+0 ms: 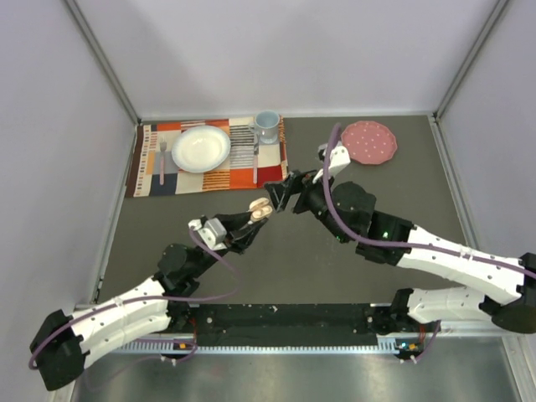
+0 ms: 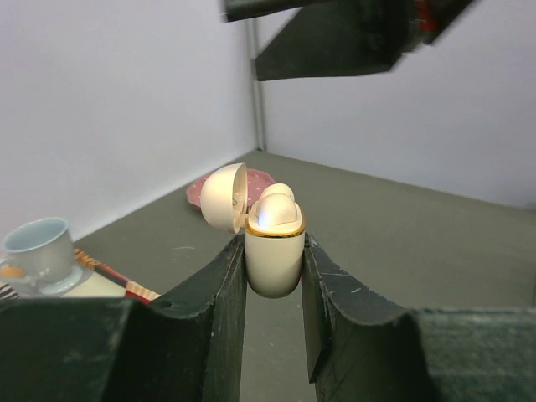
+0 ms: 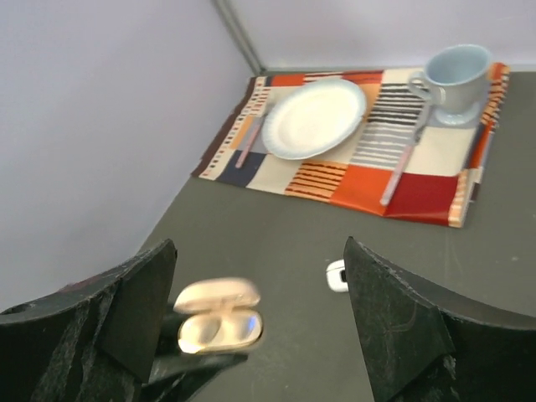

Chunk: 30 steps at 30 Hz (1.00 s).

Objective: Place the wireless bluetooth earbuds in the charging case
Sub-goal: Close the charging case with the earbuds.

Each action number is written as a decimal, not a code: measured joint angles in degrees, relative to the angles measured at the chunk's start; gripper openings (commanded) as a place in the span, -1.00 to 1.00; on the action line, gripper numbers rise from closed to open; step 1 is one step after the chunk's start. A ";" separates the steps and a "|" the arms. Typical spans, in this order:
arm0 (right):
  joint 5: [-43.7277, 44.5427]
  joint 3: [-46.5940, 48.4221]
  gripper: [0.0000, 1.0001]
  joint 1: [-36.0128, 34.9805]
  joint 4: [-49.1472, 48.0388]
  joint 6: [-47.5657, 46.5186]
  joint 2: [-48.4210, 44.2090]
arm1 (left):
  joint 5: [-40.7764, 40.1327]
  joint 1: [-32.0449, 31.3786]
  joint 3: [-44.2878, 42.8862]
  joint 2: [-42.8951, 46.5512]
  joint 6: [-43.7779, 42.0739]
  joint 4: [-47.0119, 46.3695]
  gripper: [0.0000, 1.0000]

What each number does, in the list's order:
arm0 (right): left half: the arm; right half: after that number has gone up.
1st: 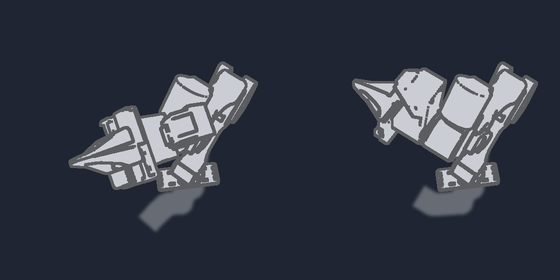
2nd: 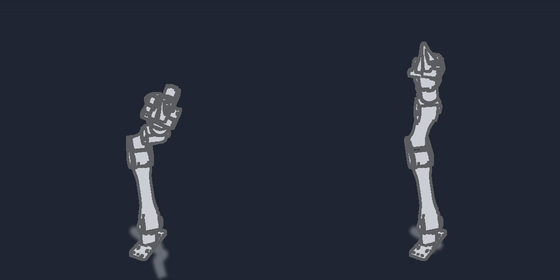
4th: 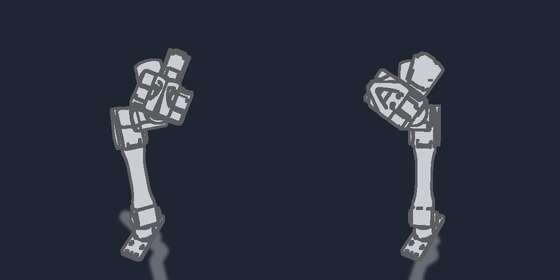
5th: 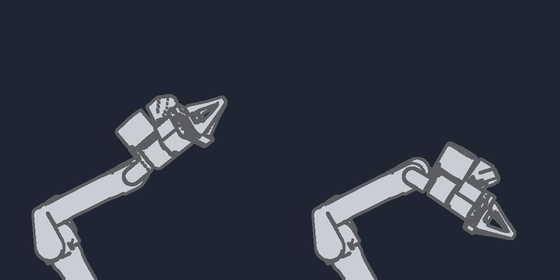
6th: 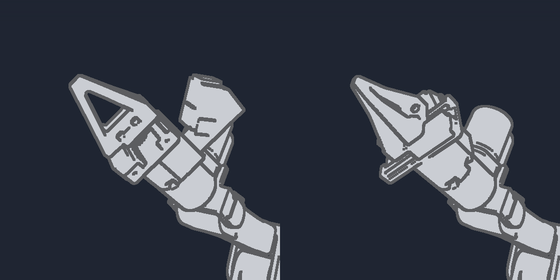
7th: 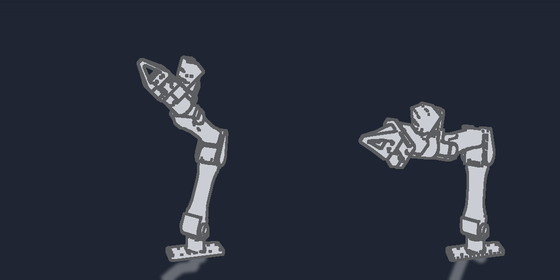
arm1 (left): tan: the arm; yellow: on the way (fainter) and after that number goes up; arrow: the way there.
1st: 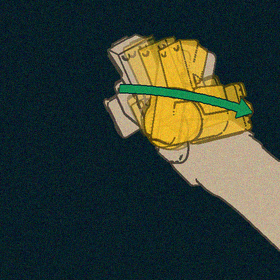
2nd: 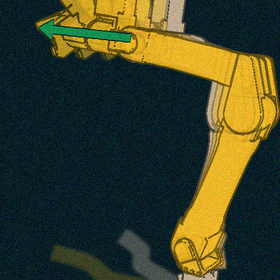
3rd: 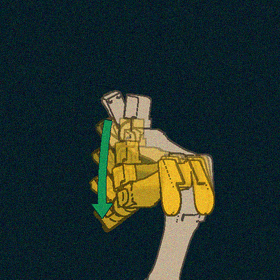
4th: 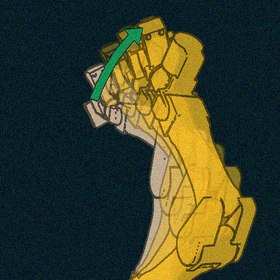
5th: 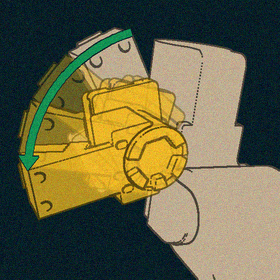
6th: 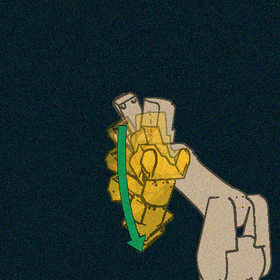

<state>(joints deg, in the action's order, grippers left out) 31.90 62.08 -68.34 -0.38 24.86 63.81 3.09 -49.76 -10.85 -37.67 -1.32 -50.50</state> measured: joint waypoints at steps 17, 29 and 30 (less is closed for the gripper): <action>-18.64 1.03 0.68 11.87 12.26 9.94 1.01 | 15.08 0.00 -7.15 -4.11 -0.46 6.99 -1.00; -19.43 -2.58 0.68 11.89 12.07 12.72 0.00 | 15.47 0.00 -7.78 -7.30 0.55 5.81 -1.00; -19.39 -3.02 0.68 11.91 11.91 12.94 -0.31 | 15.50 -0.04 -7.78 -7.39 0.66 5.81 -1.00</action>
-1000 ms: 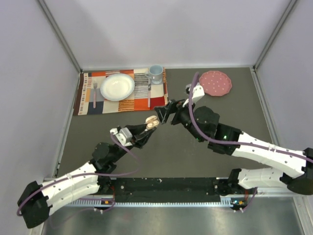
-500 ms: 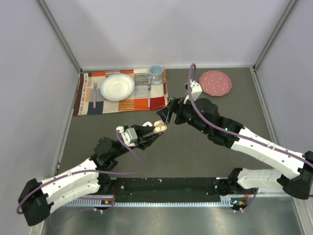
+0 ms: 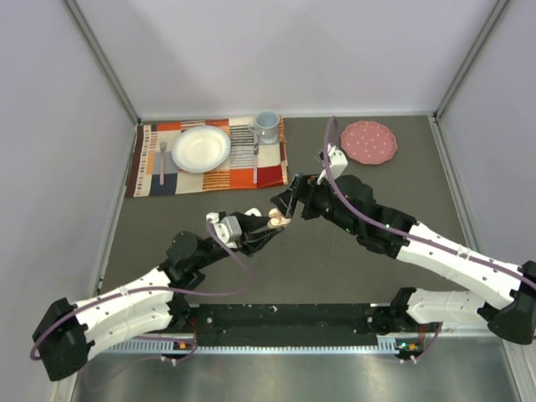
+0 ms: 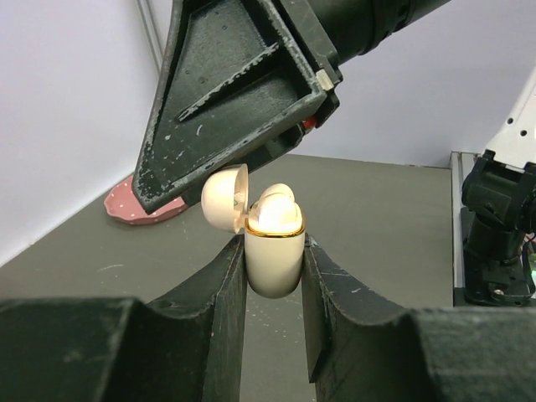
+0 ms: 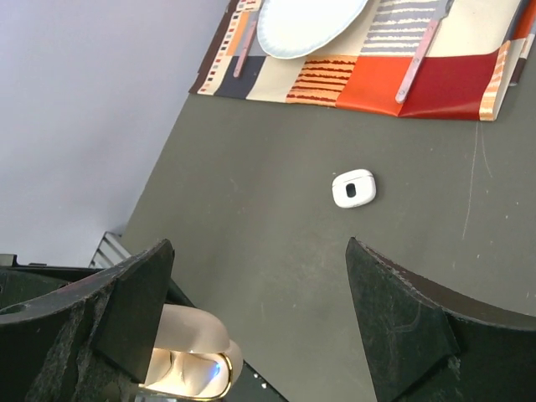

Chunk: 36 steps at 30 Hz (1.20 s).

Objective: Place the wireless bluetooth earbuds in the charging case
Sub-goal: Close the charging case with the earbuds, then place the charging case with the earbuds at the center of the board.

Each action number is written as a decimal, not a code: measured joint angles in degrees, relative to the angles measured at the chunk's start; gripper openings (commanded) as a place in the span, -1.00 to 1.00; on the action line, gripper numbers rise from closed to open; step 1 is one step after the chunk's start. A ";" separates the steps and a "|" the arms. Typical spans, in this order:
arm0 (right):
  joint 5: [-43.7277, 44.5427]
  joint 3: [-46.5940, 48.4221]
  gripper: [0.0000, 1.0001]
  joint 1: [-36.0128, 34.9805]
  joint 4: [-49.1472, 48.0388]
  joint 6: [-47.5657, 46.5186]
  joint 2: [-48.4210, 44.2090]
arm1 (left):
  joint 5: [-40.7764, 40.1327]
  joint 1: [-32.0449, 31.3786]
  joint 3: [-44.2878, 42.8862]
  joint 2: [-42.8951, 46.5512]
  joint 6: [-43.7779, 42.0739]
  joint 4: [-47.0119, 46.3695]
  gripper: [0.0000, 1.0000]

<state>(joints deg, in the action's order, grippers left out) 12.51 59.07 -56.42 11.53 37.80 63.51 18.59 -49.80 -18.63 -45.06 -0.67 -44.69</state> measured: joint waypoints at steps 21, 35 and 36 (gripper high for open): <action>11.52 -5.92 0.74 -0.02 1.88 0.76 -9.70 | -9.92 0.35 -0.24 -4.42 1.95 0.37 -1.00; 22.10 -12.39 0.76 3.17 5.46 1.29 -18.56 | -10.43 1.01 -7.32 -33.27 20.50 0.46 -1.00; 22.10 -12.48 0.76 3.26 5.62 1.33 -18.56 | -10.12 1.01 -8.72 -35.76 22.36 -0.48 -1.00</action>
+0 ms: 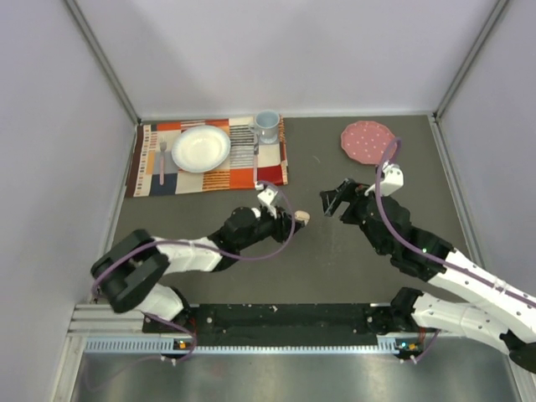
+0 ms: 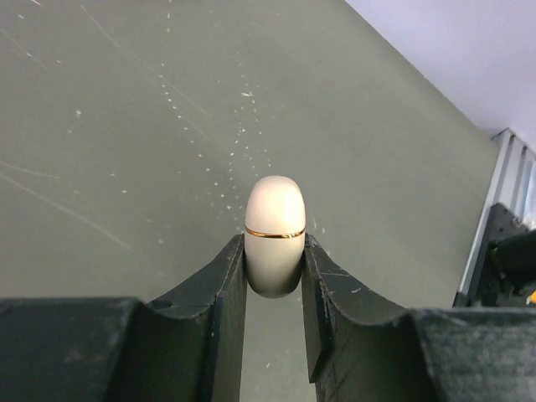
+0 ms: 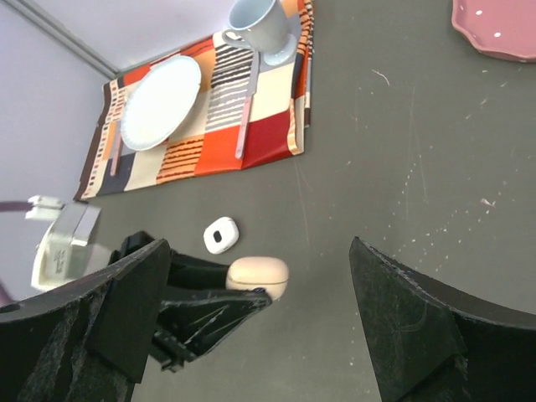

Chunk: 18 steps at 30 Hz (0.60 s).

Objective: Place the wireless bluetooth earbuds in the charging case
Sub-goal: Place the charging case with the earbuds at the center of the board.

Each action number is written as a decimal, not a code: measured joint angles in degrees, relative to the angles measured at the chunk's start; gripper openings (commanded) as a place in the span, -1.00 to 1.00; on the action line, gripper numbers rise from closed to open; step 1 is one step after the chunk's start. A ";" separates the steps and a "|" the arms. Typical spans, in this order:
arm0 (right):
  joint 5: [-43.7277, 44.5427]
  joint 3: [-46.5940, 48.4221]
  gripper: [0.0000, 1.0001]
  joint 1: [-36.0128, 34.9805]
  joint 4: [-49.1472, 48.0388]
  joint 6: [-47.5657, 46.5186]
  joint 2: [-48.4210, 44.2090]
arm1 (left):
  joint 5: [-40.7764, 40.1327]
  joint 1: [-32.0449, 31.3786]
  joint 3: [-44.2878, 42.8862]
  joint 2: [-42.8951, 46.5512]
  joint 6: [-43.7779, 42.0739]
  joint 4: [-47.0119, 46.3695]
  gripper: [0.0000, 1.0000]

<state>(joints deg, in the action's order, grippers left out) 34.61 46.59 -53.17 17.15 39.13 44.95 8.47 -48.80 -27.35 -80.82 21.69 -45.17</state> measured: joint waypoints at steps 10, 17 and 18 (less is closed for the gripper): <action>-0.26 -0.46 0.76 0.44 0.92 1.22 -3.08 | 0.50 0.13 -5.05 -16.28 15.82 -7.76 -1.00; 0.57 -1.75 0.75 0.48 1.81 1.53 -4.98 | -0.37 1.90 -5.05 -21.22 24.24 -11.10 -0.99; 0.74 -1.86 0.75 0.48 1.79 1.51 -4.98 | -0.37 2.23 -5.05 -21.92 25.20 -11.47 -0.97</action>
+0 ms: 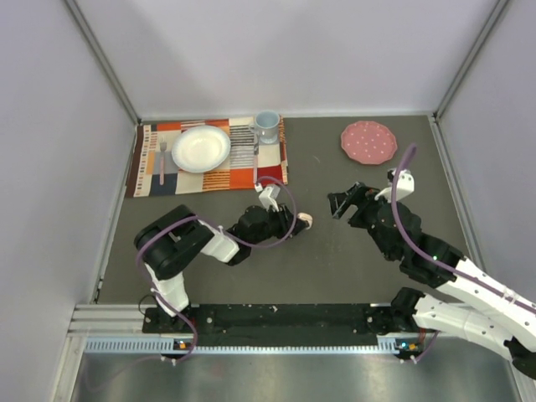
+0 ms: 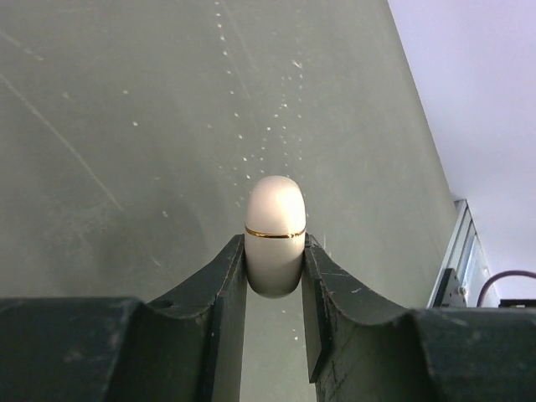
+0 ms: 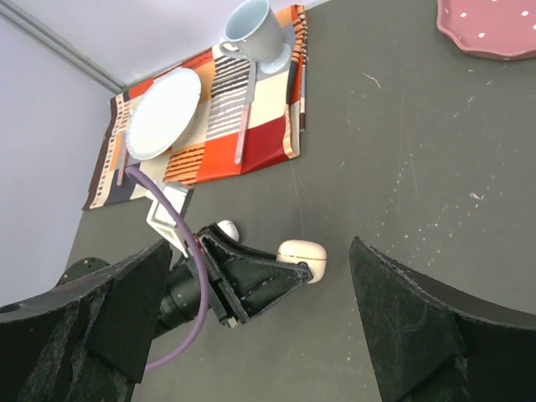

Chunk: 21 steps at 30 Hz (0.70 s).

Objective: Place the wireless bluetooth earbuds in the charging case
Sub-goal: Place the charging case with the earbuds at the center of the board.

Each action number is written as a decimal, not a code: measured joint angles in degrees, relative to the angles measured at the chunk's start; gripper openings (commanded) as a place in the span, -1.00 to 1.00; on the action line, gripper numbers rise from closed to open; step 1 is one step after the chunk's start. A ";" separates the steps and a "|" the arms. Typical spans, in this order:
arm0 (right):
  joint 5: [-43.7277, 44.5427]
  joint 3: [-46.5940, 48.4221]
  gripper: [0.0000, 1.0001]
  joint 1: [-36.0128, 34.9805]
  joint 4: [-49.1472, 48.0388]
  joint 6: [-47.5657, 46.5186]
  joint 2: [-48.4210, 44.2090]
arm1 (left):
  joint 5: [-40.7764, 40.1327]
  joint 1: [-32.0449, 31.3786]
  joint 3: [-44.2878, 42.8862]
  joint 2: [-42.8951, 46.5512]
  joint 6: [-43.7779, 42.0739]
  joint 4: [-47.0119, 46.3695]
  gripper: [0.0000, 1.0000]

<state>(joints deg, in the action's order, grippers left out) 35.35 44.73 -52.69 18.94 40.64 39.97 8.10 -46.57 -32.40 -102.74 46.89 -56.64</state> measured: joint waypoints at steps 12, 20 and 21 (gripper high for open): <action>1.03 -0.09 0.76 0.00 0.87 -0.26 -0.07 | -0.07 2.10 0.02 -2.03 3.98 2.71 -0.77; 1.09 -0.09 0.75 0.00 0.87 -0.55 0.07 | 0.20 3.23 -0.17 -2.08 4.22 4.90 -0.37; 1.09 -0.09 0.76 0.00 0.87 -0.55 0.15 | 0.17 3.37 -0.17 -2.08 4.22 4.92 -0.33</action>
<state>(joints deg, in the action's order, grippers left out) 36.45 44.64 -52.69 19.81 40.10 40.12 8.27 -43.20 -32.58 -104.81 51.11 -51.72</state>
